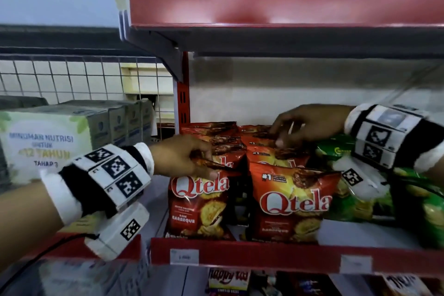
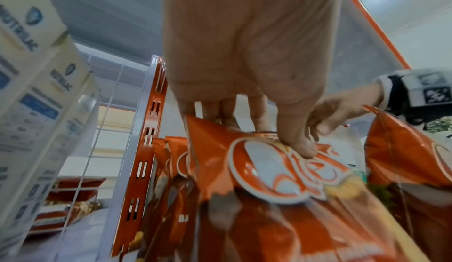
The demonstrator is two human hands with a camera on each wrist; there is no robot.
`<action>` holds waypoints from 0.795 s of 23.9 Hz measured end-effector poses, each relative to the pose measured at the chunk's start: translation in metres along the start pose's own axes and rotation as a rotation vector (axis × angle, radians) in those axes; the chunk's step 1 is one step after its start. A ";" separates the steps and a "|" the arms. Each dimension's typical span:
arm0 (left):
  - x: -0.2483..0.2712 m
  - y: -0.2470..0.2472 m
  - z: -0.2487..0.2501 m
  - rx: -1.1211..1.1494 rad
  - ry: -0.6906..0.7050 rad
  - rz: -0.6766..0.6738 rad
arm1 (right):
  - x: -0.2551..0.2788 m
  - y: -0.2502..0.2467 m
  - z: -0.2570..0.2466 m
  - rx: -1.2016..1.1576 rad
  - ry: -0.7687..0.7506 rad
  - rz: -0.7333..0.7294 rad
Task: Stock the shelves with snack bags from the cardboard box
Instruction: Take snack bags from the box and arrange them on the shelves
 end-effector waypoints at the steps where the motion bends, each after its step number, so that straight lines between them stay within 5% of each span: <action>1: 0.001 0.004 0.000 0.008 0.015 0.024 | 0.015 -0.006 -0.007 -0.060 -0.027 0.054; 7: 0.005 0.021 -0.005 0.074 -0.015 0.190 | 0.066 0.037 -0.029 0.051 -0.016 -0.252; 10: 0.017 0.033 -0.007 -0.023 -0.093 0.404 | 0.061 0.052 -0.020 0.124 0.070 -0.129; 13: 0.041 0.050 -0.006 0.188 -0.110 0.612 | 0.056 0.057 -0.009 0.110 0.150 -0.050; 17: 0.058 0.092 0.006 -0.026 0.072 0.669 | 0.058 0.063 -0.001 0.045 0.178 0.176; 19: 0.061 0.102 0.002 0.083 0.019 0.706 | 0.063 0.070 0.006 -0.018 0.197 0.390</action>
Point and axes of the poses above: each hand's wrist, its own x-axis away from the middle knuckle, its own y-axis out of the palm, z = x × y, the point moved 4 cm from there along -x, towards the middle knuckle
